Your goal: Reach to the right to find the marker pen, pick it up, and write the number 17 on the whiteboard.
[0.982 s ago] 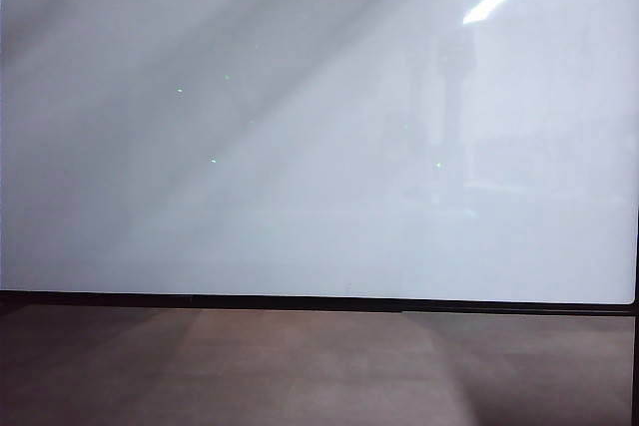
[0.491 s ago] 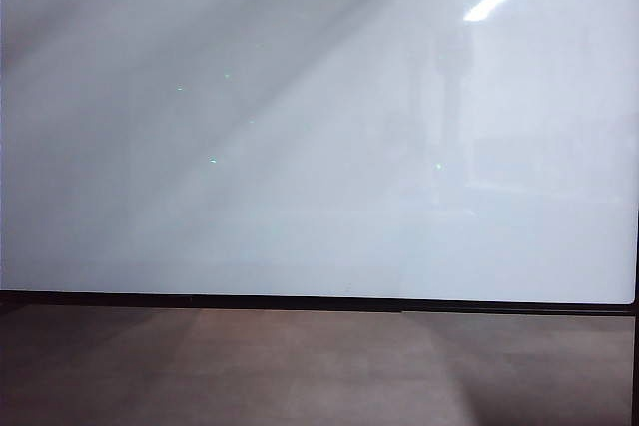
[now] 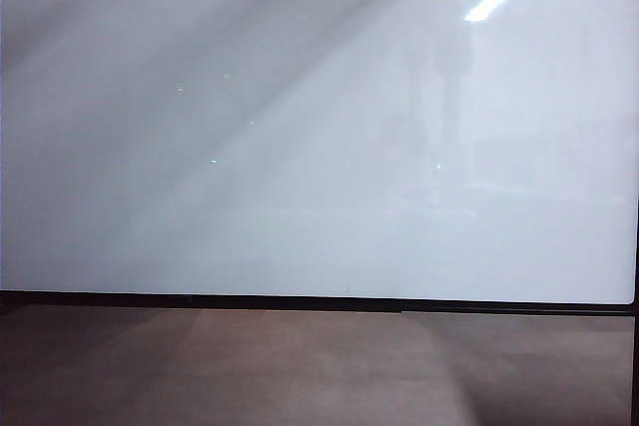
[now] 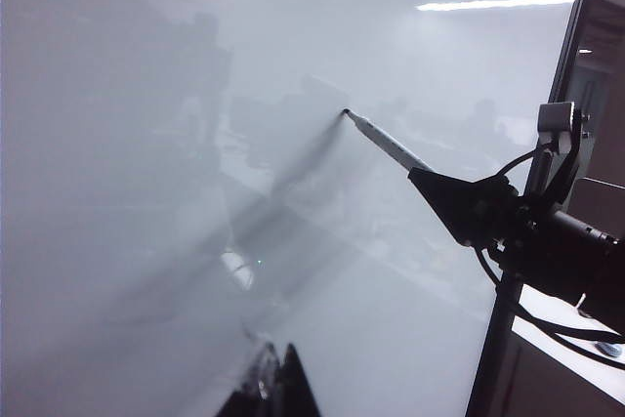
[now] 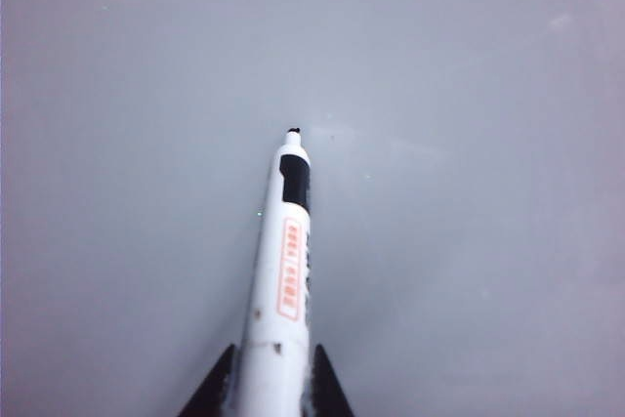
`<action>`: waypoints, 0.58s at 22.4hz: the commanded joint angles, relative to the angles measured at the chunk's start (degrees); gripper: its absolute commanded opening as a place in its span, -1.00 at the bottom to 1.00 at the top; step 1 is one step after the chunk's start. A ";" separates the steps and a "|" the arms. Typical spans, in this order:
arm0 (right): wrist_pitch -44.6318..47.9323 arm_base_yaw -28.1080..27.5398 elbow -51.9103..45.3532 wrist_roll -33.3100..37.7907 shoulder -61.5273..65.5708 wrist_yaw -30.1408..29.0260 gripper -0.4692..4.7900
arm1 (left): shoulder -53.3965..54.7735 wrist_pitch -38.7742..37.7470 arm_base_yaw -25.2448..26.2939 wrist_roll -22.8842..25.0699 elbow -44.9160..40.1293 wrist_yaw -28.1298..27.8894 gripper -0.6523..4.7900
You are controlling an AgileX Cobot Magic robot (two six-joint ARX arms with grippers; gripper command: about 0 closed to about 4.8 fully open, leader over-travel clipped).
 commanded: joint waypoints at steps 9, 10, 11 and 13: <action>-4.09 0.11 -1.16 -0.37 0.17 -0.11 -0.83 | -0.09 0.74 -0.09 0.09 0.09 0.28 -0.78; -4.13 0.11 -1.70 -0.35 0.20 -0.11 -0.83 | -0.09 0.74 -0.09 0.09 0.09 0.26 -0.78; -4.13 0.11 -2.54 -0.35 0.17 -0.13 -0.83 | -0.09 0.74 -0.09 0.09 0.09 0.26 -0.78; -4.11 0.11 -4.09 -0.28 0.17 -0.11 -0.83 | -0.09 0.74 -0.09 0.09 0.09 0.26 -0.78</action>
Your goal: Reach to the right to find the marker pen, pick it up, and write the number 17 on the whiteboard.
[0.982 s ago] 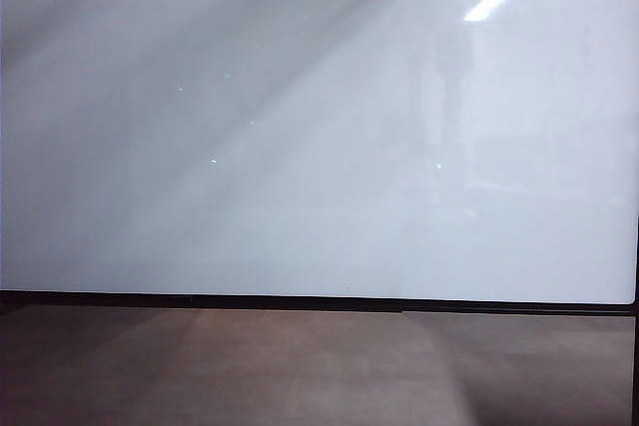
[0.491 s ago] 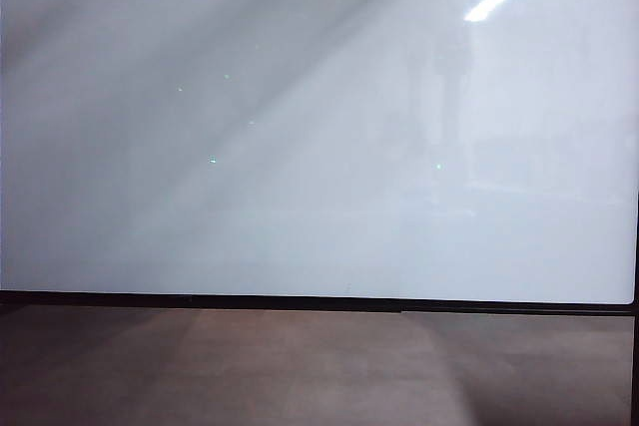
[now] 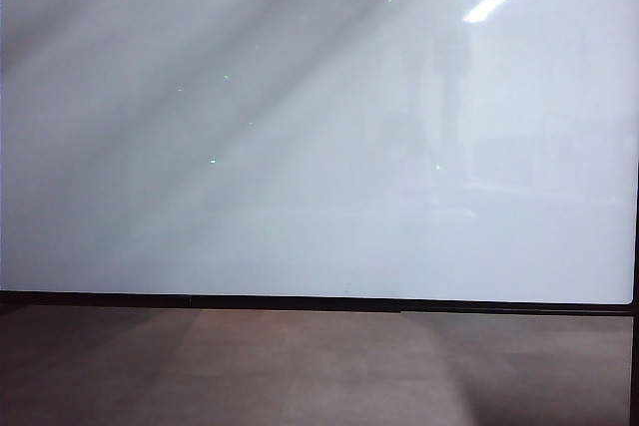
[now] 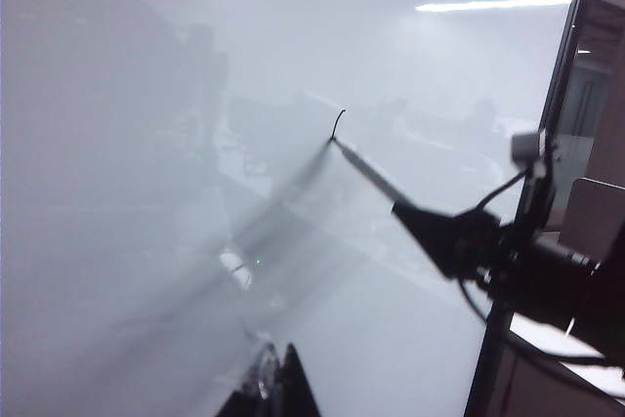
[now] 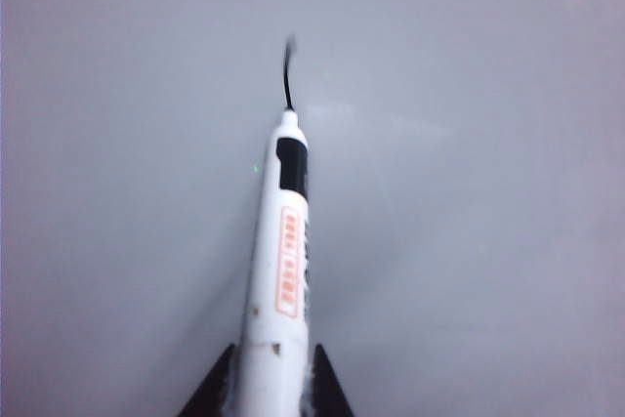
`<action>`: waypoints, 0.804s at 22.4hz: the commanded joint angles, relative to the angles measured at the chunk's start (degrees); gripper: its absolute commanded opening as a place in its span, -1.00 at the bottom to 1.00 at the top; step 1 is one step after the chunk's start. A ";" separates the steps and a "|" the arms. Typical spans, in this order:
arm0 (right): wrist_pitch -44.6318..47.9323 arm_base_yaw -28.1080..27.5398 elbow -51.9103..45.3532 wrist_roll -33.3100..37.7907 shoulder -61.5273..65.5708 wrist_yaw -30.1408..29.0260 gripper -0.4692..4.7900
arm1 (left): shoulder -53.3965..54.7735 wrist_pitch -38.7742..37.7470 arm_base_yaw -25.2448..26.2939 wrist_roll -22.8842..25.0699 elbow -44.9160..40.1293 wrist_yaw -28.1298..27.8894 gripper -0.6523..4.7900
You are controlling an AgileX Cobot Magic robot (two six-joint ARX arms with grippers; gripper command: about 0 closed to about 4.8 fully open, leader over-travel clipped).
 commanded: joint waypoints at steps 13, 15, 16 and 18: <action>2.89 1.81 -9.75 0.42 -4.74 -1.27 -0.83 | -0.09 0.76 -0.09 0.09 0.09 0.26 -0.78; 3.74 2.97 -9.75 -2.19 -6.82 -0.11 -0.83 | -0.09 0.79 -0.09 0.09 0.09 0.26 -0.78; 4.37 2.99 -9.73 -2.73 -7.54 0.17 -0.83 | -0.09 0.79 -0.09 0.09 0.09 0.26 -0.78; 5.77 2.97 -9.60 -2.97 -8.59 0.35 -0.83 | -0.07 0.76 -0.09 0.09 0.09 0.28 -0.78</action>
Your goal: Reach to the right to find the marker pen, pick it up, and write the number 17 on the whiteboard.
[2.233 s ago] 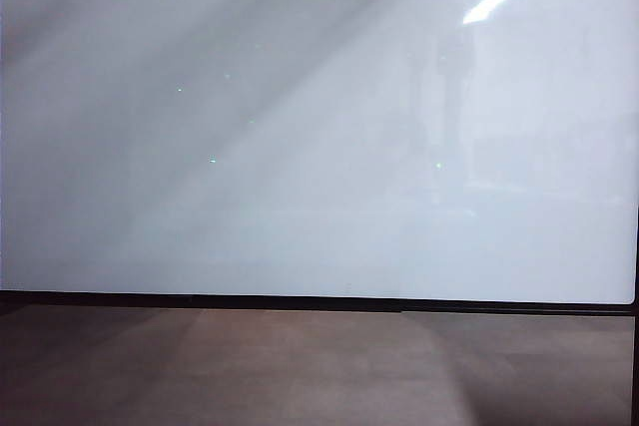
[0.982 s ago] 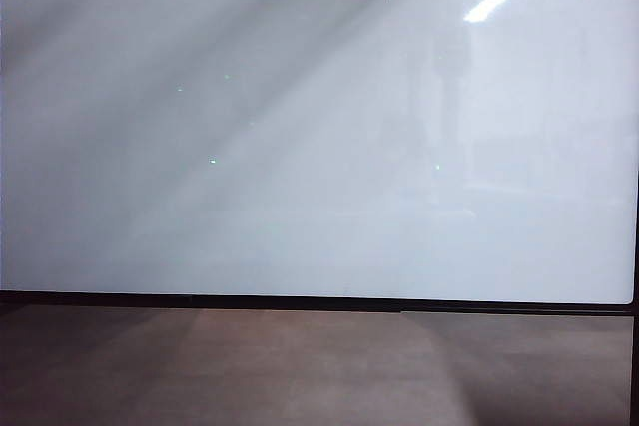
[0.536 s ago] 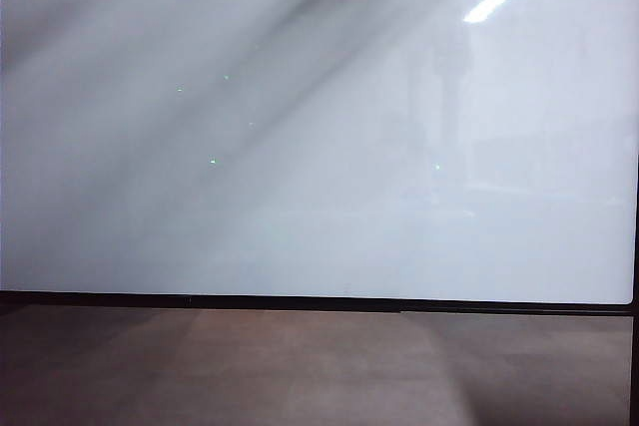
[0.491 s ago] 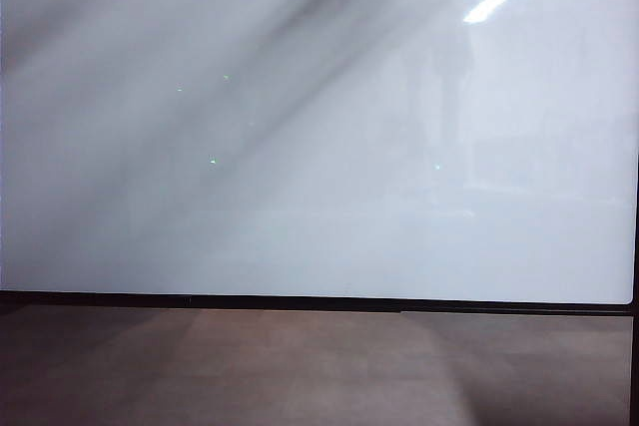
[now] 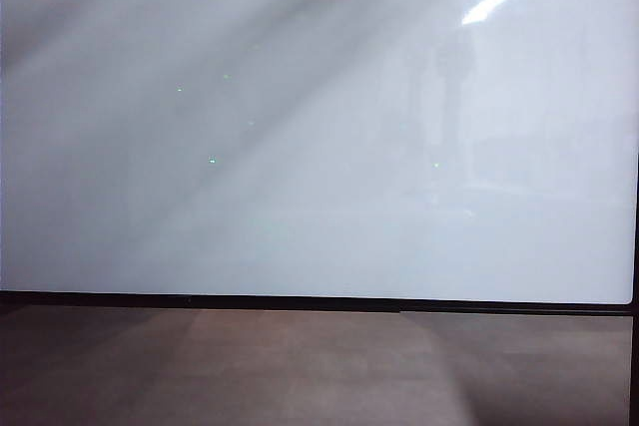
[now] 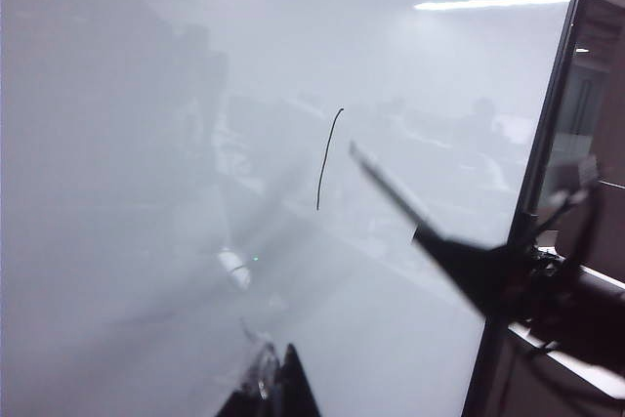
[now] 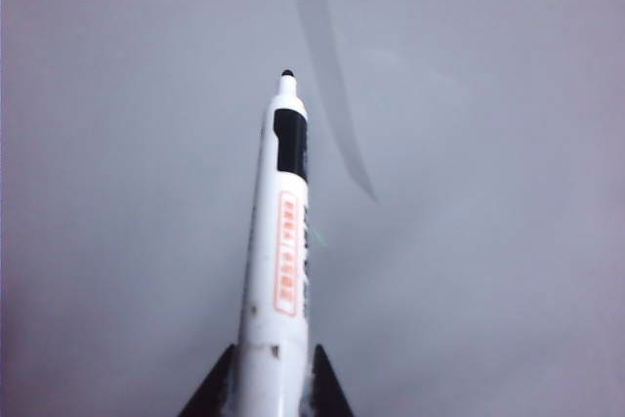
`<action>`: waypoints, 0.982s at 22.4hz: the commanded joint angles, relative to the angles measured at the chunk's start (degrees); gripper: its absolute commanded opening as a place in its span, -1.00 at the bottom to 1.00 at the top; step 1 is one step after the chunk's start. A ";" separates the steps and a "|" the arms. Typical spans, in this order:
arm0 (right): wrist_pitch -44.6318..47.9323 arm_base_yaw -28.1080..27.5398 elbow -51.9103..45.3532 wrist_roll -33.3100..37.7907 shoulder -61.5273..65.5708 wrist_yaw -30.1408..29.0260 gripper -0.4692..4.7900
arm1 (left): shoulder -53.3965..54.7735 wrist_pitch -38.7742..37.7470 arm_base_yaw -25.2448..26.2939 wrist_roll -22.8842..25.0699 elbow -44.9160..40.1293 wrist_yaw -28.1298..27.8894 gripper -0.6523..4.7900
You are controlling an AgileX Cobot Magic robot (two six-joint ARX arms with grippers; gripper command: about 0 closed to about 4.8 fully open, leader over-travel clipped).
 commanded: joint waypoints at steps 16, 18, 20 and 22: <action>3.72 -4.83 7.23 -2.67 3.82 -1.51 -0.83 | -0.81 1.42 -0.09 0.09 0.09 0.24 -0.78; 3.78 -5.33 7.23 -2.58 4.04 -1.55 -0.83 | -0.79 1.42 -0.09 0.09 0.09 0.24 -0.78; 3.61 -5.73 7.23 -2.60 4.07 -1.55 -0.83 | -0.79 1.44 -0.09 0.09 0.09 0.24 -0.78; 3.69 -6.25 7.23 -2.60 4.07 -1.51 -0.83 | -0.79 1.46 -0.09 0.09 0.09 0.24 -0.78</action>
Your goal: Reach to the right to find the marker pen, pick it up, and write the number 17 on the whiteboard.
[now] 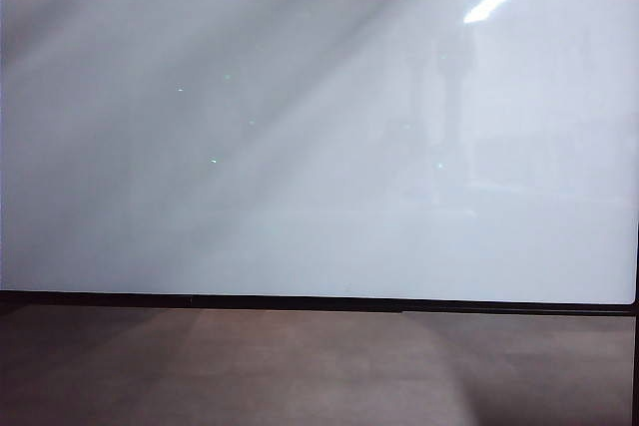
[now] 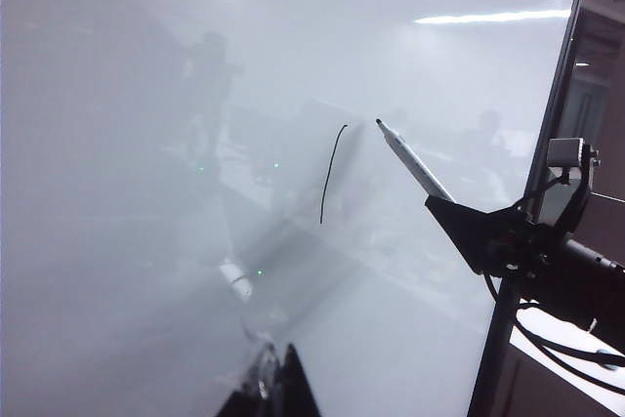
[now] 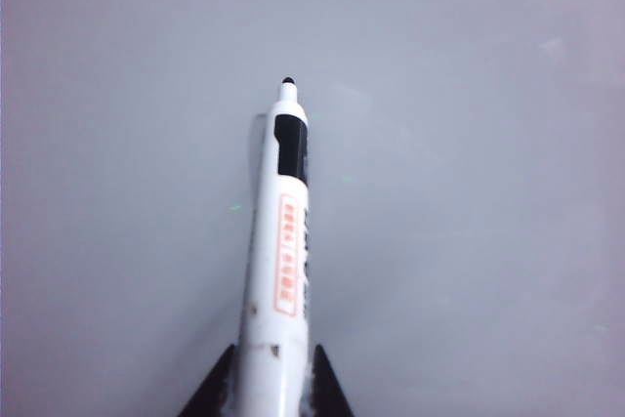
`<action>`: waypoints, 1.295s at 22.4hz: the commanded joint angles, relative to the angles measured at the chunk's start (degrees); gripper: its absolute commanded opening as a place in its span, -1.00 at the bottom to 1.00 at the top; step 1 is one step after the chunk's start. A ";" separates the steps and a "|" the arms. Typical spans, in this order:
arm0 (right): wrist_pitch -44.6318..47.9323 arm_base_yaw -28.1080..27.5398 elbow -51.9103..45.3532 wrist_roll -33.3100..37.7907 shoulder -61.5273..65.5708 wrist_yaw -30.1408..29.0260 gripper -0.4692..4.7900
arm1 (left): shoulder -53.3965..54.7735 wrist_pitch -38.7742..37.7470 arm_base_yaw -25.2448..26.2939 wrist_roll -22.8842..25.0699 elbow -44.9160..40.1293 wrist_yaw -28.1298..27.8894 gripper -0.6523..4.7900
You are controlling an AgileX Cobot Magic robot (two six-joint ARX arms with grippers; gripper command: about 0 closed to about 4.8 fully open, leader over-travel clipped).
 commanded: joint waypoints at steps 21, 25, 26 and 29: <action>-1.01 -1.81 3.02 0.22 2.32 -0.52 -0.83 | -0.09 1.05 -0.09 0.09 0.09 0.22 -0.78; -1.70 -3.13 3.02 0.24 2.29 -0.42 -0.83 | -0.07 0.98 -0.09 0.09 0.09 0.22 -0.78; -2.03 -3.30 3.02 0.24 2.27 -0.39 -0.83 | -0.07 0.98 -0.09 0.09 0.09 0.24 -0.78; -2.84 -3.85 2.99 0.24 2.08 -0.39 -0.83 | -0.07 1.01 -0.09 0.09 0.09 0.22 -0.78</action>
